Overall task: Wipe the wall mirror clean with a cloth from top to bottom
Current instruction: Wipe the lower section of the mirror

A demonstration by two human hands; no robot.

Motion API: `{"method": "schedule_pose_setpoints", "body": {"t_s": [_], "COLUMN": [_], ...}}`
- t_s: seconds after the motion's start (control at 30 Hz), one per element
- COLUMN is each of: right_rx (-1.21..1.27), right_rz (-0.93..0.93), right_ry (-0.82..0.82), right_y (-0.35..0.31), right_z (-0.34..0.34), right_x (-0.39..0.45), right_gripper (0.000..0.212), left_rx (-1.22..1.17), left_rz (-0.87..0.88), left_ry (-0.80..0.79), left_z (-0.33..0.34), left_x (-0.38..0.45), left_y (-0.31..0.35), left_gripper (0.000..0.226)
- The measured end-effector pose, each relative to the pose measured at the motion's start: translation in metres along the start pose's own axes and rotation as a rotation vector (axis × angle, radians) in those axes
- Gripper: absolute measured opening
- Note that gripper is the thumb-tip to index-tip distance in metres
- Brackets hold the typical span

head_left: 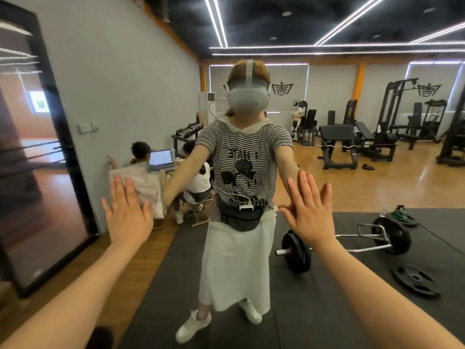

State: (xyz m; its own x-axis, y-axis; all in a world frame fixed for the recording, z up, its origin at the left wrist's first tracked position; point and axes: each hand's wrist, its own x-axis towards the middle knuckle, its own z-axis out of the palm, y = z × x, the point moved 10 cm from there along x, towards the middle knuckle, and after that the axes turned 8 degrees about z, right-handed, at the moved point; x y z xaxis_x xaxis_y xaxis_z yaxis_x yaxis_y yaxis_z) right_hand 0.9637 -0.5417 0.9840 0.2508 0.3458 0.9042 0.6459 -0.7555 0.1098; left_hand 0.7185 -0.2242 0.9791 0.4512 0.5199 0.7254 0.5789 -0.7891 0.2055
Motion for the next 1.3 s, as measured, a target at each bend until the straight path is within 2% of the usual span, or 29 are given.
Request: {"method": "schedule_pose_setpoints", "body": {"t_s": [0.17,0.27,0.43,0.53,0.63,0.7,0.77,0.8,0.93,1.1,1.17,1.3], "right_rx": [-0.001,-0.007,0.001,0.016,0.024,0.023,0.023,0.024,0.026,0.011,0.007,0.0], "right_rz": [-0.034,-0.054,-0.063,-0.063,-0.066,-0.065,-0.07,-0.073,-0.066,-0.059,-0.059,-0.061], "right_ry": [0.163,0.198,0.226,0.232,0.232,0.239,0.246,0.247,0.258,0.26,0.257,0.246], "right_y": [0.002,0.0,-0.001,-0.001,-0.001,0.0,0.0,0.0,0.0,-0.001,-0.001,0.0], "right_z": [0.008,0.009,0.011,0.011,0.011,0.01,0.008,0.008,0.008,0.007,0.007,0.007], "right_x": [-0.002,-0.004,-0.004,-0.005,-0.005,-0.005,-0.005,-0.005,-0.006,-0.005,-0.006,-0.005], "right_gripper": [0.075,0.076,0.073,0.076,0.078,0.078,0.077,0.077,0.077,0.076,0.074,0.072], "left_rx": [-0.137,-0.238,-0.272,-0.254,-0.201,-0.145,-0.11,-0.121,-0.247,-0.345,-0.353,-0.247], "left_rz": [0.007,-0.088,-0.279,-0.239,-0.061,0.066,0.151,0.135,-0.112,-0.314,-0.292,-0.004], "left_ry": [0.152,0.288,0.485,0.476,0.448,0.419,0.404,0.42,0.481,0.525,0.493,0.45], "left_z": [-0.003,0.005,0.014,0.025,0.035,0.037,0.032,0.027,0.007,0.01,0.017,0.028], "left_x": [0.002,0.005,0.001,-0.006,-0.011,-0.009,-0.004,0.001,0.019,0.007,0.001,-0.004], "left_y": [-0.005,-0.006,0.02,0.065,0.126,0.138,0.122,0.104,0.033,0.053,0.09,0.168], "left_gripper": [0.067,0.065,0.065,0.065,0.062,0.063,0.064,0.063,0.063,0.061,0.064,0.066]}}
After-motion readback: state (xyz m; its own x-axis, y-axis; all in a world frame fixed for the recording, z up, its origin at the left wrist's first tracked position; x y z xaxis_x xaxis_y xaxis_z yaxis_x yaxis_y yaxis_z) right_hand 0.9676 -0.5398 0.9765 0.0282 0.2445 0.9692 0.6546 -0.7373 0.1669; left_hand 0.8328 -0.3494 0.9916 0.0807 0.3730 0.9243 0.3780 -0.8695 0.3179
